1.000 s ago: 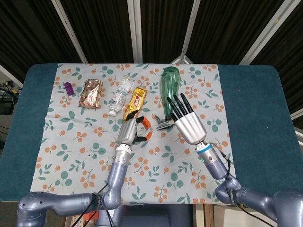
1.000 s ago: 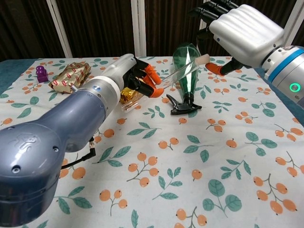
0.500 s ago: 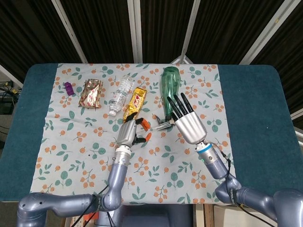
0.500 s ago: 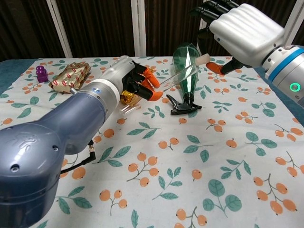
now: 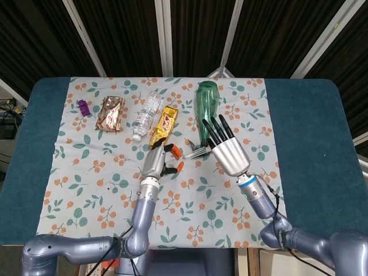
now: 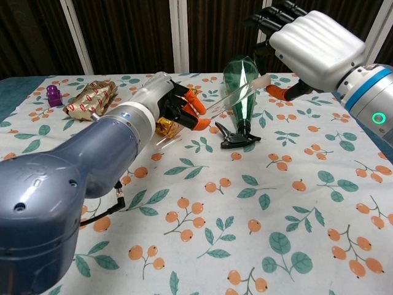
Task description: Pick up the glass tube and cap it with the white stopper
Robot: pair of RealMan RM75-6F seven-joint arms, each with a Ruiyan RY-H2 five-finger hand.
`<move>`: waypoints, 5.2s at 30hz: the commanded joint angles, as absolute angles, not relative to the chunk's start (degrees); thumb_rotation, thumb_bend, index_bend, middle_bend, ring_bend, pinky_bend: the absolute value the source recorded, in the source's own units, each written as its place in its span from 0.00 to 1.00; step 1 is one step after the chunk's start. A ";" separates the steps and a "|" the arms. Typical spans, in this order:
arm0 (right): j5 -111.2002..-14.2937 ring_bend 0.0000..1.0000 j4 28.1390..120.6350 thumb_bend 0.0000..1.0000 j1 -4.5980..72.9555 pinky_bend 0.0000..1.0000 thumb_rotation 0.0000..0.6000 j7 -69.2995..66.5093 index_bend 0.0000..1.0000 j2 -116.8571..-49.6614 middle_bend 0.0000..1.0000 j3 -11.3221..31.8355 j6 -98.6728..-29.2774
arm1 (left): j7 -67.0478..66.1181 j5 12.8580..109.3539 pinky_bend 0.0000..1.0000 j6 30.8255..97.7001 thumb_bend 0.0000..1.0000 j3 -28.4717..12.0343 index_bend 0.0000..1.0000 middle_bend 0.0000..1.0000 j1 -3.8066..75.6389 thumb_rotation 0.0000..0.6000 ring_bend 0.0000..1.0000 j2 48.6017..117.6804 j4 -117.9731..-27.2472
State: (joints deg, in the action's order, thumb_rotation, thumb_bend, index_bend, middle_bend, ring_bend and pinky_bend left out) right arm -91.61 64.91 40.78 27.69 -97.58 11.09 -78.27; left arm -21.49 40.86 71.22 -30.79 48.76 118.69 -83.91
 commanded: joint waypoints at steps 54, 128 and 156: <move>-91.38 0.00 67.52 0.42 39.90 0.00 1.00 29.82 0.59 -97.14 0.11 10.55 -78.31 | -23.46 37.01 0.00 74.44 0.52 -31.96 0.67 0.53 48.53 1.00 0.07 119.66 -88.11; -91.59 0.00 70.19 0.41 38.86 0.00 1.00 30.36 0.27 -95.80 0.06 10.16 -77.70 | -25.15 38.27 0.00 74.36 0.52 -31.27 0.67 0.53 49.63 1.00 0.08 120.17 -86.71; -88.12 0.00 71.81 0.42 35.32 0.00 1.00 29.69 0.09 -91.51 0.01 10.47 -77.96 | -23.56 43.92 0.00 72.79 0.52 -24.10 0.67 0.53 45.52 1.00 0.08 116.55 -86.99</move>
State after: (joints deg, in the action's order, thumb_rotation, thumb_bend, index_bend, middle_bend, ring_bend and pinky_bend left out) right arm -88.30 71.75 35.43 29.64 -91.66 10.33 -77.99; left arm -23.70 43.65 72.96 -24.43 45.74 116.69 -86.97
